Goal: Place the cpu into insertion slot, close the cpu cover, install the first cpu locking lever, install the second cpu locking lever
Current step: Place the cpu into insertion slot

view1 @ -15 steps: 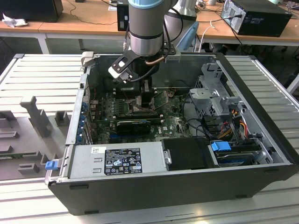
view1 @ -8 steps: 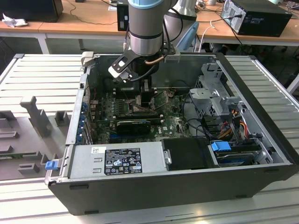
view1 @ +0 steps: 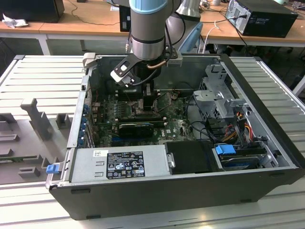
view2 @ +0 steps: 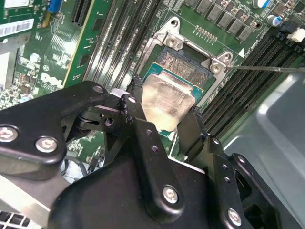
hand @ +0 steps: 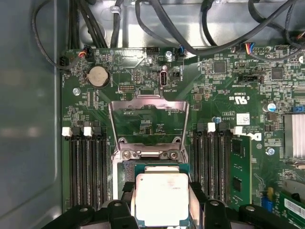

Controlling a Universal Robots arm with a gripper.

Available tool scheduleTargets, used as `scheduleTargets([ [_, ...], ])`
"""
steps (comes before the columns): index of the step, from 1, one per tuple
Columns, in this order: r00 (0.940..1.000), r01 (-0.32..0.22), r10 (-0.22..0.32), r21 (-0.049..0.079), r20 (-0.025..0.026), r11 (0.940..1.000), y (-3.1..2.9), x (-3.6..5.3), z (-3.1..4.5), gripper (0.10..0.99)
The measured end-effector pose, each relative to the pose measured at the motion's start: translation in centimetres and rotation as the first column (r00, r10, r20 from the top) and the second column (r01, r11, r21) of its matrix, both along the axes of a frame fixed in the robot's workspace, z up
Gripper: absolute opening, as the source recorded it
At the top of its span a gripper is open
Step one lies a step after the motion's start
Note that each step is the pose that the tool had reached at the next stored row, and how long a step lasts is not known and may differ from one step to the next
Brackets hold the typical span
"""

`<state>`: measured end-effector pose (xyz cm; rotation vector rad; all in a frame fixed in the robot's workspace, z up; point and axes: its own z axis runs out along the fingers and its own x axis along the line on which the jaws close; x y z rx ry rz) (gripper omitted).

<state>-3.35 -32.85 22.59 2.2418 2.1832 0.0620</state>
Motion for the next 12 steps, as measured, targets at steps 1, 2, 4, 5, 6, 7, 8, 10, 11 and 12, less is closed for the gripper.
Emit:
scheduleTargets([
  [1, 1.0000, -0.001, 0.001, 0.001, 0.0000, 1.0000, 0.00, -0.02, -0.13, 0.533],
  [2, 1.0000, -0.004, 0.004, 0.004, 0.0000, 1.0000, 0.01, -0.06, -0.32, 0.533],
  [4, 1.0000, -0.006, 0.006, 0.009, 0.0001, 0.9999, 0.14, -0.16, -0.55, 0.533],
  [5, 1.0000, -0.006, 0.006, 0.011, 0.0000, 0.9999, 0.18, -0.27, -0.66, 0.533],
  [6, 1.0000, -0.006, 0.006, 0.012, 0.0000, 0.9999, 0.23, -0.43, -0.87, 0.533],
  [7, 1.0000, -0.006, 0.006, 0.012, 0.0001, 0.9999, 0.26, -0.44, -0.98, 0.533],
  [8, 1.0000, -0.006, 0.006, 0.012, 0.0001, 0.9999, 0.28, -0.44, -1.10, 0.533],
  [10, 0.9999, -0.013, 0.013, 0.012, 0.0000, 0.9998, 0.32, -0.45, -1.52, 0.533],
  [11, 0.9999, -0.016, 0.016, 0.012, 0.0001, 0.9998, 0.33, -0.45, -1.62, 0.533],
  [12, 0.9999, -0.017, 0.017, 0.012, 0.0000, 0.9998, 0.35, -0.45, -1.70, 0.533],
])
